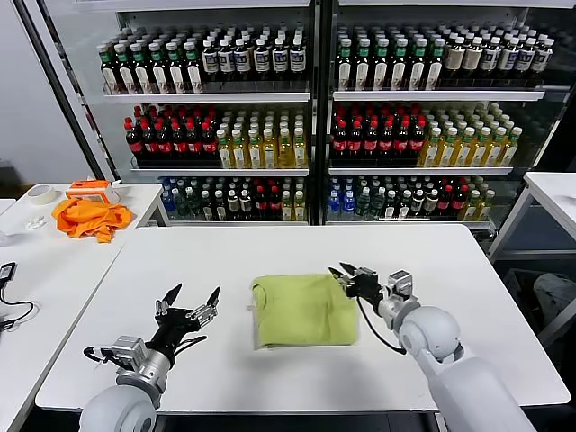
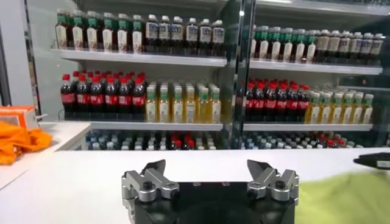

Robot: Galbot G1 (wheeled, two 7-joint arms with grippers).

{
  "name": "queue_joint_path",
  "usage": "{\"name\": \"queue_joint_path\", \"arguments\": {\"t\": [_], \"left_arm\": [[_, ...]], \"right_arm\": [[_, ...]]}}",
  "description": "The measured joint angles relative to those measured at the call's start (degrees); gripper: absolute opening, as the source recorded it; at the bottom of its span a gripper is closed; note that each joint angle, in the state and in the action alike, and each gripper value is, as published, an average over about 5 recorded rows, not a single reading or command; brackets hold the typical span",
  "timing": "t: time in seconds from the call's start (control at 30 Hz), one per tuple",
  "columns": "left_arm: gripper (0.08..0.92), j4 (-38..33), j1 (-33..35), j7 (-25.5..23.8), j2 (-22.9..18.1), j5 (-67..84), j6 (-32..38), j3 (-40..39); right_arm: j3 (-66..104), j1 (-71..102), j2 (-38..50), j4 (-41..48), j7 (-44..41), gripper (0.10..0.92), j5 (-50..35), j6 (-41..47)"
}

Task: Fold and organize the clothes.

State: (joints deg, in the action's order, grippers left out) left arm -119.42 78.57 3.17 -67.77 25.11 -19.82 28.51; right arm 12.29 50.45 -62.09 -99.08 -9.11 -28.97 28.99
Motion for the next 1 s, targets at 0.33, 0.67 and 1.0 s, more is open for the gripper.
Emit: {"name": "queue_joint_path", "arguments": {"t": [0.33, 0.67, 1.0], "left_arm": [[0.822, 2.61, -2.05, -2.67, 0.50, -2.89, 3.89, -0.95], [0.822, 5.78, -4.29, -5.05, -0.06, -8.23, 8.64, -0.83], [0.822, 7.90, -4.96, -7.83, -0.56, -11.90, 13.54, -0.15]], "right_arm": [[6.36, 3.97, 2.56, -4.76, 4.65, 0.675, 0.57, -0.27], [11.55, 9.21, 1.66, -7.51, 8.96, 0.822, 5.82, -5.02], [12.54, 12.25, -0.73, -7.74, 10.83, 0.823, 10.12, -9.27]]}}
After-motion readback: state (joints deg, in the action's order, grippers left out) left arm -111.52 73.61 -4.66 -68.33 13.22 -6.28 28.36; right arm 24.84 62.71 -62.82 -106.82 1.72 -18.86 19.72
